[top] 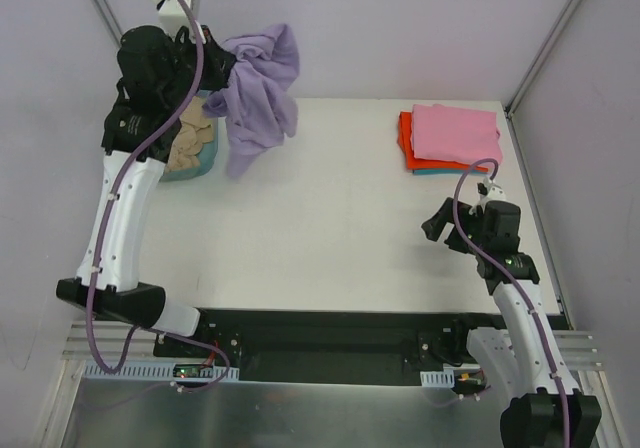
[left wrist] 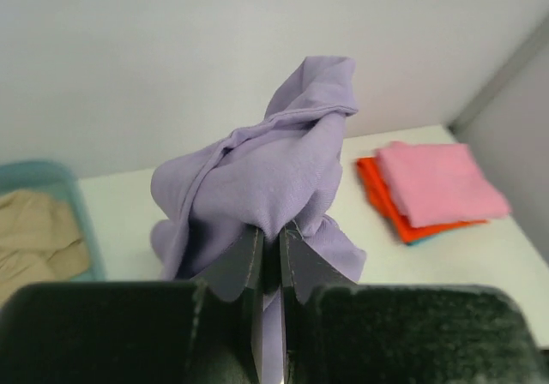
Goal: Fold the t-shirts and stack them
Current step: Move the tshirt to the center of the board, then flatten out the tshirt
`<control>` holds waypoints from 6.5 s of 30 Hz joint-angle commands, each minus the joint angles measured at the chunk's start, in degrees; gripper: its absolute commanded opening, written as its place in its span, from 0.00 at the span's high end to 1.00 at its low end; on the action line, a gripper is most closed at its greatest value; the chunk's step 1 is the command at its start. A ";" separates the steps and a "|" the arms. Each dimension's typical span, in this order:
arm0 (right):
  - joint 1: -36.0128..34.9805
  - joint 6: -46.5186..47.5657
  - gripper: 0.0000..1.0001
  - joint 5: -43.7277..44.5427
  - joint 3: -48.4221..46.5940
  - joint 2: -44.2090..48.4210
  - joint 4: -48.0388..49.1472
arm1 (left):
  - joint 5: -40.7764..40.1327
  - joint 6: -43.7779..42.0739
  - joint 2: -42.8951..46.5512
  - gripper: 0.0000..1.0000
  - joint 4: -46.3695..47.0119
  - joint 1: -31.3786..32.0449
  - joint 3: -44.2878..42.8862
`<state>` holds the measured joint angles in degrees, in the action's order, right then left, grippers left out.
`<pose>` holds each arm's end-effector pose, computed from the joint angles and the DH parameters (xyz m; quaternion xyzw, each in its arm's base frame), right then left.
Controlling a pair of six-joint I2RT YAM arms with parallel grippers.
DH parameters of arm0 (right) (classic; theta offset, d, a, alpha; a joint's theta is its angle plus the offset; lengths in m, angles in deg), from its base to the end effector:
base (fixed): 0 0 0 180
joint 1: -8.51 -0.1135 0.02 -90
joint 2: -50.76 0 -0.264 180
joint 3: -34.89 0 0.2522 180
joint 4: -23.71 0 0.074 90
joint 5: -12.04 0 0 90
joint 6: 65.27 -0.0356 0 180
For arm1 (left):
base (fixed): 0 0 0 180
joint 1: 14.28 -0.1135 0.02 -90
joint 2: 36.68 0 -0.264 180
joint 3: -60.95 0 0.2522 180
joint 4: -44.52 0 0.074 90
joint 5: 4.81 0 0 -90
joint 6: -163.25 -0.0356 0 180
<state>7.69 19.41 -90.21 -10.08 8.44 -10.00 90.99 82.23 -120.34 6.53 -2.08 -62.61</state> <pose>0.1698 0.0100 0.2468 -0.0185 0.8670 0.1190 0.4835 0.2863 -0.0656 0.5413 0.0559 0.6930 -0.1665 0.6992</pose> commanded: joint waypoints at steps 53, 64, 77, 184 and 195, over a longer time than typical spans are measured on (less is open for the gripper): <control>-60.00 -7.15 0.04 27.90 -49.62 -59.96 -5.27 | -14.68 37.61 31.27 0.01 4.80 -3.42 80.26; -60.53 -13.05 0.22 30.89 -58.53 -74.29 -8.89 | -14.94 36.82 32.24 0.01 4.81 -3.86 80.88; -60.53 -8.31 0.94 36.77 -59.07 -65.18 -8.71 | -11.52 34.45 32.77 0.01 5.33 -3.86 80.71; -45.24 -4.81 0.99 71.47 -43.67 -26.53 -32.70 | -30.04 29.90 24.93 1.00 2.96 28.05 58.66; -44.88 21.14 0.99 66.84 -58.61 -3.04 -18.46 | -45.00 13.10 46.64 1.00 1.99 27.96 39.67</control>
<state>-37.16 30.14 -21.06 -62.23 -0.24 -33.73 52.70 103.43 -78.90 8.54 26.14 -17.21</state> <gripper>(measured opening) 0.015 0.011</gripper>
